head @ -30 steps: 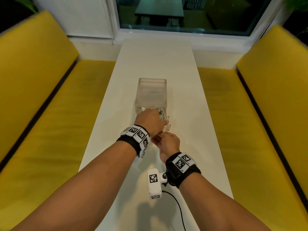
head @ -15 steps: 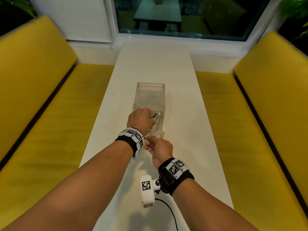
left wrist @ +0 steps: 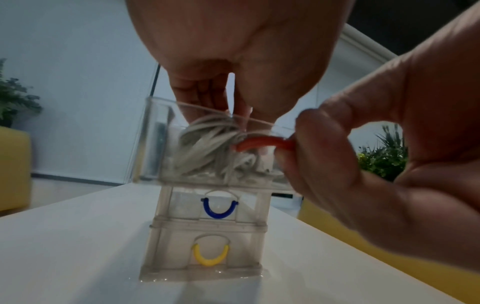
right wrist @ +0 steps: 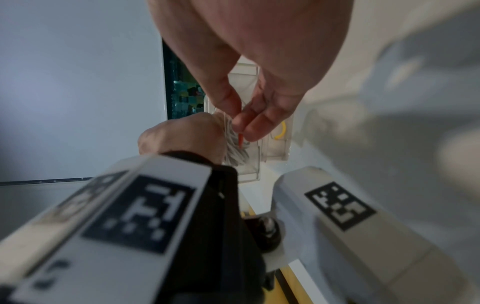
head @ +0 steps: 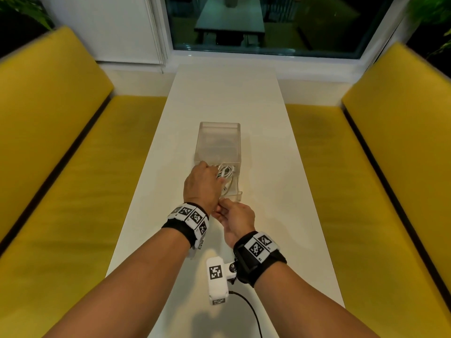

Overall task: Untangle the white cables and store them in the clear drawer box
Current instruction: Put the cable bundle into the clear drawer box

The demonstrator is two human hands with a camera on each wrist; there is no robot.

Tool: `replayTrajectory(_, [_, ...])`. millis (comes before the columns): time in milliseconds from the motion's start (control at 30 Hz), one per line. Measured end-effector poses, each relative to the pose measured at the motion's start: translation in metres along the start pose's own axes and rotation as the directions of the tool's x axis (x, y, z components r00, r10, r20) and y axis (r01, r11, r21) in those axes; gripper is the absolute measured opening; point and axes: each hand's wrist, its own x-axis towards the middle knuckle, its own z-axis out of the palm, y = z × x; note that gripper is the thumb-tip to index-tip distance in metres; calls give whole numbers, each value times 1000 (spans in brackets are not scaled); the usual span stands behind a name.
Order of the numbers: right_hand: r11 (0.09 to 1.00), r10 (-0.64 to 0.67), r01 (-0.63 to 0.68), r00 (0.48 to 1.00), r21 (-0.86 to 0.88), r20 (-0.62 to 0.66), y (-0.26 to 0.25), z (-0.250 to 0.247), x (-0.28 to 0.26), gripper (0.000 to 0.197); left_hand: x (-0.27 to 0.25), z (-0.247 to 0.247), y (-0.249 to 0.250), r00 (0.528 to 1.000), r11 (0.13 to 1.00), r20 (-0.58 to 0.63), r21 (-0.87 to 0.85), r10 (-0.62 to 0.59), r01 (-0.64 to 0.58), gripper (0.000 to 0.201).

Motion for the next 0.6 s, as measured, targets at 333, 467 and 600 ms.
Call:
replayTrajectory(333, [1000,-1,1,999,-3,-45,-2,1,5,10,21,-1,0,997,996,16,45,79,-80,23])
replayTrajectory(467, [1000,-2,3,1000,11,-26,-8,-3,6,9,16,-7,1,995,997,67,-10,71,-70,31])
replayTrajectory(600, [1000,1,-1,1000,1,-10,-9,-5,8,9,-2,-24,-4,991,984,79,-152,109,-96,26])
